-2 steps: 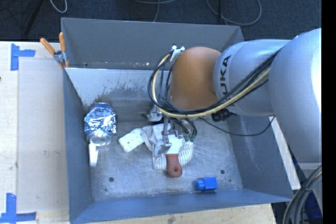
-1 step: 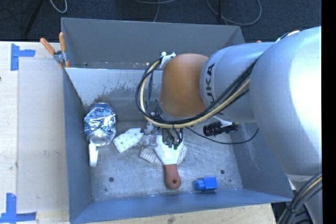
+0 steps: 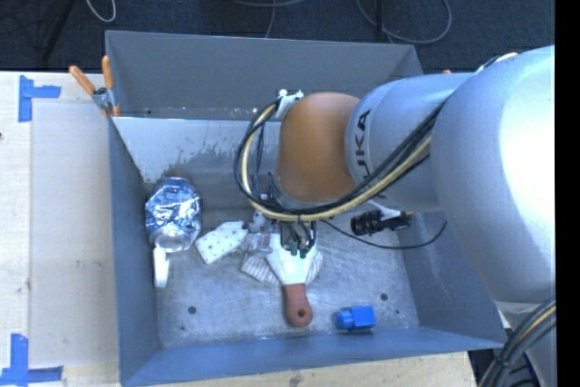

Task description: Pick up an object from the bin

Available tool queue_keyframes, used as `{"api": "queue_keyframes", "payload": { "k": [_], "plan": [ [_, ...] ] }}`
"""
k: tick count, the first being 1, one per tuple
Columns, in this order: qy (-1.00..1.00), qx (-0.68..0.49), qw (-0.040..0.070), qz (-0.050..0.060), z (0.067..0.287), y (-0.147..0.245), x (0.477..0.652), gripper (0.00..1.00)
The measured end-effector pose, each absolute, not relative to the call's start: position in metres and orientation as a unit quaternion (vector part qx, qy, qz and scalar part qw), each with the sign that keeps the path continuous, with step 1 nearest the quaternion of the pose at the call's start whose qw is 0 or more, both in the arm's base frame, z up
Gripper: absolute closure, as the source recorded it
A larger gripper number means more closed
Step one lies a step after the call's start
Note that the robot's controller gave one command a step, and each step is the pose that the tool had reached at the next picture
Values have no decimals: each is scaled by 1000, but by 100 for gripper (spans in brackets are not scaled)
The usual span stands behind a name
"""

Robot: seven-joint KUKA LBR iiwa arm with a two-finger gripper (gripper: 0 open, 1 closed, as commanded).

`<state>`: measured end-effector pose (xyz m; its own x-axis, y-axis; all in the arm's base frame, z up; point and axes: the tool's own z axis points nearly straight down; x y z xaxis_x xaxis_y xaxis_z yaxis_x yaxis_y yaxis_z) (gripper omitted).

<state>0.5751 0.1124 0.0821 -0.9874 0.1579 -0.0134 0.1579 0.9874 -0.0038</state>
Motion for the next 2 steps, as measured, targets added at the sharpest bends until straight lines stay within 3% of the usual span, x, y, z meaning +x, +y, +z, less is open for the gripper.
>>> {"api": "queue_keyframes", "payload": {
  "k": [2],
  "plan": [
    [997,80,0,-1,99,113,571,100]
  ]
}}
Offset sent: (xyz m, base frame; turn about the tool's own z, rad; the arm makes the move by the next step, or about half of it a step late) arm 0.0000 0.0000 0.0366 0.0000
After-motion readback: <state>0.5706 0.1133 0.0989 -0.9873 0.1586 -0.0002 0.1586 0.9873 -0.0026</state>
